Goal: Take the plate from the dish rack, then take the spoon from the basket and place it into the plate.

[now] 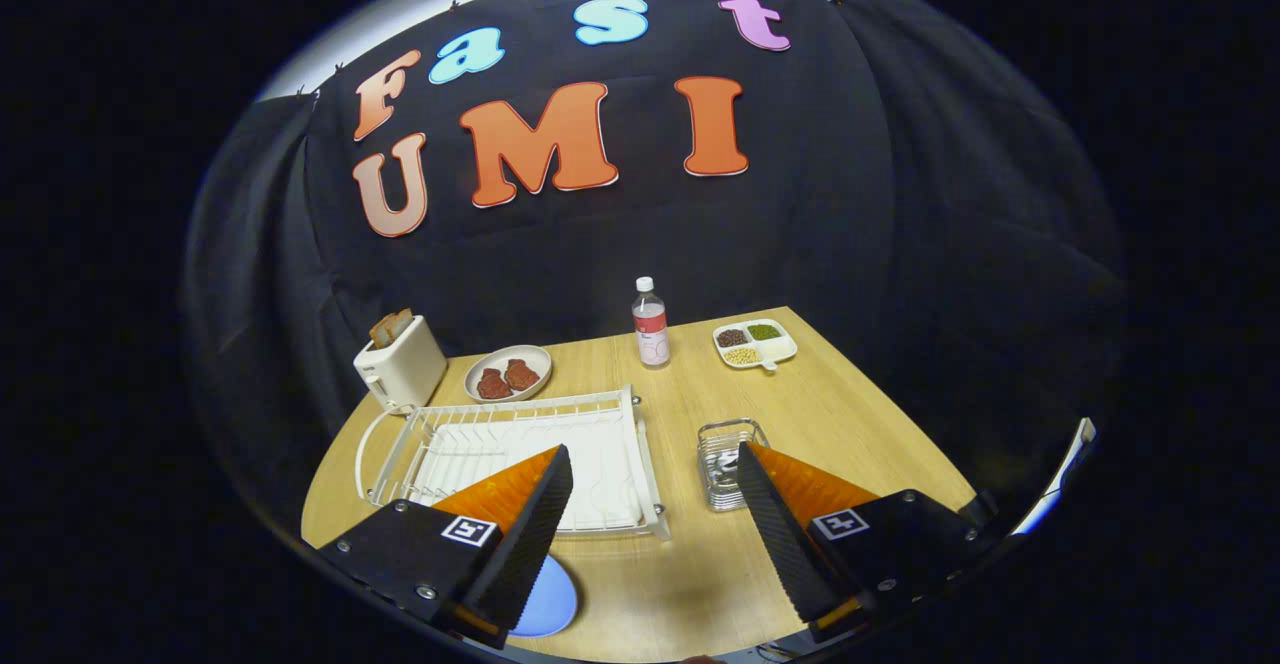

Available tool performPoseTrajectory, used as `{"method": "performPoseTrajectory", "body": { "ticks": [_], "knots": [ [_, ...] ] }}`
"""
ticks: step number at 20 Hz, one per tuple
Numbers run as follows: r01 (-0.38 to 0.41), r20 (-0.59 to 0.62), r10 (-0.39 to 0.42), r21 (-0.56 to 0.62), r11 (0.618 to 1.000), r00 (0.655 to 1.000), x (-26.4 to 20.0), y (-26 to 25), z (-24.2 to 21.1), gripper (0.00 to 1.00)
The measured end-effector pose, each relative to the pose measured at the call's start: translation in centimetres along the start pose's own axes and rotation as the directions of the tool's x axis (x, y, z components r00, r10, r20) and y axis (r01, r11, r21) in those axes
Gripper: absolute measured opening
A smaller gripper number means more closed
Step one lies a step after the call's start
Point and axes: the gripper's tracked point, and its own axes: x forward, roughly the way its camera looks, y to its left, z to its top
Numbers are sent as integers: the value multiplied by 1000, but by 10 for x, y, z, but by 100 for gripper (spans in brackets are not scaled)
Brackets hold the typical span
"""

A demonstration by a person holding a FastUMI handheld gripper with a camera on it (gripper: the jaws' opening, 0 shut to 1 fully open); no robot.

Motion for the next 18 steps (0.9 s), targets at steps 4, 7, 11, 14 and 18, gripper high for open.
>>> {"method": "performPoseTrajectory", "body": {
  "ticks": [4, 7, 11, 14, 18],
  "knots": [
    [33, 11, -32, -37, 999, 999, 27, -24, -15, 99],
    [37, 22, -36, -41, 998, 999, 53, -39, -27, 99],
    [49, 46, -46, -86, 995, 998, 85, -57, -42, 99],
    [62, 58, -59, -67, 996, 997, 101, -72, -50, 99],
    [6, -5, -6, -1, 1000, 1000, 120, -79, -78, 92]
  ]
}}
